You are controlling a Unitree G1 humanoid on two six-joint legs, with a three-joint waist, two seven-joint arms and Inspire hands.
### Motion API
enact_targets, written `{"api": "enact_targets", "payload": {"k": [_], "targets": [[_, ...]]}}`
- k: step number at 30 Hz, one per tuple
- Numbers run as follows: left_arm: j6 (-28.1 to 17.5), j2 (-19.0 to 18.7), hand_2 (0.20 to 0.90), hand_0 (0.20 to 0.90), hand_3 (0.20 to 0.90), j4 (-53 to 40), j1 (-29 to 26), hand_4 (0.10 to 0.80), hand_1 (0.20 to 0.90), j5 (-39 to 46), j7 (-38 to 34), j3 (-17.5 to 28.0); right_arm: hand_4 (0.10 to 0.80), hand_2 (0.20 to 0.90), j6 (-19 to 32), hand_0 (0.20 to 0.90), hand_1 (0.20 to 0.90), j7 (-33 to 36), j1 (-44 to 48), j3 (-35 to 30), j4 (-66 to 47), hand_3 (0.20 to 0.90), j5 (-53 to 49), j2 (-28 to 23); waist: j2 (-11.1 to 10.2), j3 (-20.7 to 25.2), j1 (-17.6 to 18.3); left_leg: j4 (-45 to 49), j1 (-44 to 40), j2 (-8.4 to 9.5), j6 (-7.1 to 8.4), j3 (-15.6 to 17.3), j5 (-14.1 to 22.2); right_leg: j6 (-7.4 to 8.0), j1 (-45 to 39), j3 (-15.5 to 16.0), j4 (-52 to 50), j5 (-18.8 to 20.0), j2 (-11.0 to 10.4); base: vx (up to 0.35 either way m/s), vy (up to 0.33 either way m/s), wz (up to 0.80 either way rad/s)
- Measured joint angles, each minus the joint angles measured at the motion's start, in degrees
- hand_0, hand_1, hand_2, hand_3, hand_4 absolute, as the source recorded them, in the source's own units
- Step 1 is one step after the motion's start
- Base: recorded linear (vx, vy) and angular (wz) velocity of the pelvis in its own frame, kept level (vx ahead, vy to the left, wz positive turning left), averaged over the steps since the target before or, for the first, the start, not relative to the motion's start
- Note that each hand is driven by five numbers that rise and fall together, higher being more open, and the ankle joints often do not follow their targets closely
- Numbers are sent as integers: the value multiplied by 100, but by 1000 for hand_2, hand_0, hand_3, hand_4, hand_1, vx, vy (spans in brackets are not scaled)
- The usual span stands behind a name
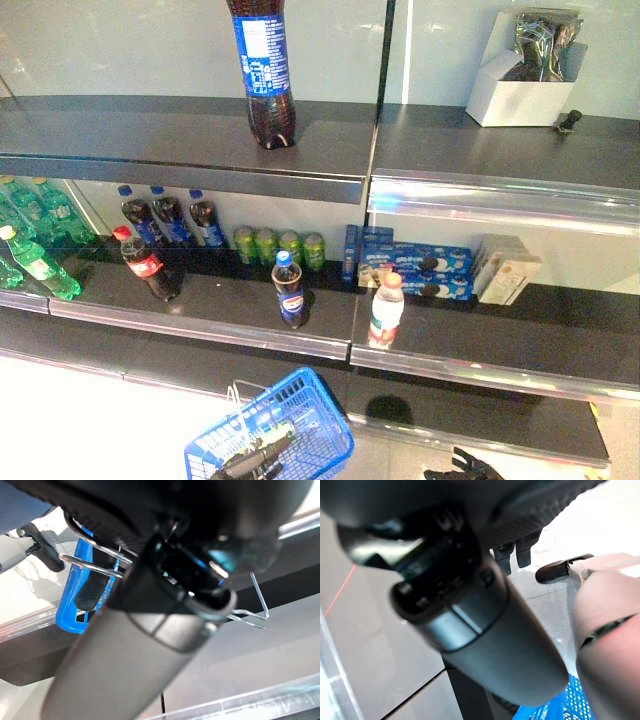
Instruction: Pick up the drink and place into the basket.
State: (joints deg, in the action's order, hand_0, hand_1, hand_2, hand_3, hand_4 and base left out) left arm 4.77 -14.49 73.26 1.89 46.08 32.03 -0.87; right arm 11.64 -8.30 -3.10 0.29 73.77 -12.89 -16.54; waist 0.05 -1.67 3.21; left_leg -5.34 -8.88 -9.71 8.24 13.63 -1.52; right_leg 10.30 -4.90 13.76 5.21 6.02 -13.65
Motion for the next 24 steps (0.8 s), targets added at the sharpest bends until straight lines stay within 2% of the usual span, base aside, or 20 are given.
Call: {"api": "enact_targets", "payload": {"k": [6, 12, 18, 21, 24], "targets": [[-1, -36, 300, 300, 200, -1, 35, 100, 300, 15, 0, 128, 800, 900, -10, 900, 900, 0, -6, 8, 0, 900, 48, -12, -7, -14, 1, 1, 22, -1, 4, 1, -1, 1, 27, -4, 0, 0, 6, 29, 0, 0], [-102, -39, 300, 300, 200, -20, -210, 100, 300, 249, 2, -90, 800, 900, -34, 900, 900, 85, 179, 234, -1, 900, 44, -50, -3, -122, -1, 38, 724, 3, 17, -82, -145, -66, 717, -34, -31, 125, 12, -132, -5, 1], [-104, -43, 300, 300, 200, -214, -735, 100, 300, 361, 14, -315, 800, 900, -43, 900, 900, 225, 590, 460, -65, 900, 155, -169, 79, -831, 13, 46, 1290, -18, 21, -219, -333, -117, 1216, -9, -35, 275, 81, -154, -41, 6], [-170, -63, 300, 300, 200, -308, -1396, 100, 300, 675, 40, -527, 800, 900, -29, 900, 900, 235, 1169, 561, -11, 900, 142, -285, 86, -1465, 12, 426, 1934, 6, -1, -319, -368, -157, 1722, -17, -239, 342, 50, -287, -9, 11], [-164, -74, 300, 300, 200, -384, -1988, 100, 300, 972, 32, -540, 800, 900, 32, 900, 900, 234, 1706, 562, -13, 900, 2, -357, 63, -2054, 19, 773, 2348, -15, -32, -379, -337, -210, 2112, -60, -584, 285, 18, -183, -15, 6]]}}
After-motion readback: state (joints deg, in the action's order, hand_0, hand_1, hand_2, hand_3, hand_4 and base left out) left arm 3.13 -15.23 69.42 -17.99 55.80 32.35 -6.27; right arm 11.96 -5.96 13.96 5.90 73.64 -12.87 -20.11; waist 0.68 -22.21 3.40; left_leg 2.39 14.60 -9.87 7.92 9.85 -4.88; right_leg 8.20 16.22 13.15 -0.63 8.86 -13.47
